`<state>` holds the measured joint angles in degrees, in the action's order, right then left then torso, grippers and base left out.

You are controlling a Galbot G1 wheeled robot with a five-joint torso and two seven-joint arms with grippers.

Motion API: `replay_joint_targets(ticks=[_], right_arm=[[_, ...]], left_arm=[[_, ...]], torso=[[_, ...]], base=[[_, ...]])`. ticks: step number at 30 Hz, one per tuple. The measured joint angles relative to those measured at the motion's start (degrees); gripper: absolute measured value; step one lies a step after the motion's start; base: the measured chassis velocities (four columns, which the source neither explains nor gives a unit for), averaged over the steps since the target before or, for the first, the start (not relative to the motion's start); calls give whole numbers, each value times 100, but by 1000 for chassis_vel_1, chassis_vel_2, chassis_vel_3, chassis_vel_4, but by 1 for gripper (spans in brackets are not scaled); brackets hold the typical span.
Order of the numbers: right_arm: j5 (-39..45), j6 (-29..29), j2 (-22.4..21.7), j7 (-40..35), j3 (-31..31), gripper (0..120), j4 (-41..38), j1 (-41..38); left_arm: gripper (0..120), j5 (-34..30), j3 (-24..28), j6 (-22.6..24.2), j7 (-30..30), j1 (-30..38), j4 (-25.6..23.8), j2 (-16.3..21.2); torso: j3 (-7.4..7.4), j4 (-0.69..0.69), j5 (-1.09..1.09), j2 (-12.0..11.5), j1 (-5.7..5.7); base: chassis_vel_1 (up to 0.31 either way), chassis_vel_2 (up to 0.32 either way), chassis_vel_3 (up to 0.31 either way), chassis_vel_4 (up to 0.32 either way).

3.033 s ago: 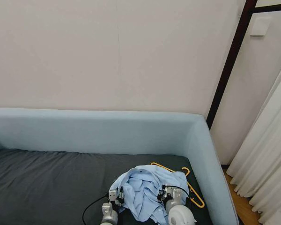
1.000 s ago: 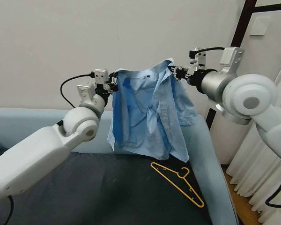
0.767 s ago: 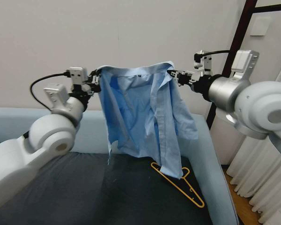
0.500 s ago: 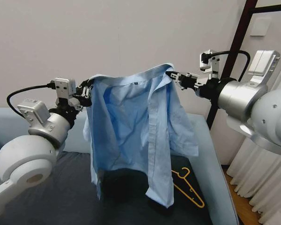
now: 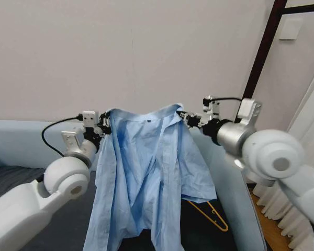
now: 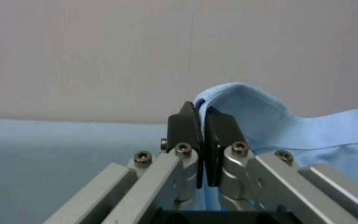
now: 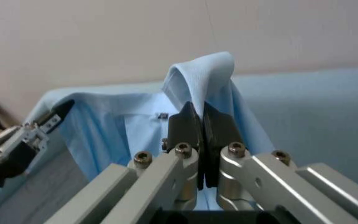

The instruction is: Pick up the clothes from the sofa and hang them on the clothes hanger.

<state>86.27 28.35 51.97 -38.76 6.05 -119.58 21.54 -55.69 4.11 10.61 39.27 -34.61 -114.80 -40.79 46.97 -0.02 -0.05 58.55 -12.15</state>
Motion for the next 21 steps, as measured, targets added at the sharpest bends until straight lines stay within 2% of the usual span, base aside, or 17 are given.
replay_joint_targets(ticks=[4,6,9,10,12,14,16,21], right_arm=[[-1004,136,291,521,-12,0,440,1104],[-1165,159,351,597,-46,0,534,1333],[-1744,211,620,842,-102,0,884,2017],[-1744,211,620,842,-102,0,884,2017],[-2048,277,855,933,-34,0,1159,2357],[-2145,446,1013,915,49,0,1279,2481],[-2132,550,1093,885,113,0,1327,2475],[-2117,624,1176,1031,252,0,1798,2113]], left_arm=[[0,641,-25,-318,-381,-838,561,-554],[0,761,-52,-382,-454,-1047,712,-673],[0,1119,-131,-628,-696,-1673,1221,-1060],[0,1119,-131,-628,-696,-1673,1221,-1060],[0,1409,-174,-784,-816,-2014,1607,-1406],[0,1513,-194,-830,-846,-2203,1773,-1654],[0,1522,-194,-837,-850,-2267,1810,-1739],[0,1493,-134,-839,-925,-2082,2060,-1777]], torso=[[0,-8,2,0,0],[-1,-9,2,0,1],[-1,-5,3,0,2],[-1,-5,3,0,2],[-1,-4,3,0,2],[-1,-5,1,0,2],[-2,-5,1,0,2],[-2,-3,2,1,3]], base=[[0,0,0,0],[0,0,0,0],[0,0,0,0],[0,0,0,0],[0,0,0,0],[0,0,0,0],[0,0,0,0],[0,0,0,0]])
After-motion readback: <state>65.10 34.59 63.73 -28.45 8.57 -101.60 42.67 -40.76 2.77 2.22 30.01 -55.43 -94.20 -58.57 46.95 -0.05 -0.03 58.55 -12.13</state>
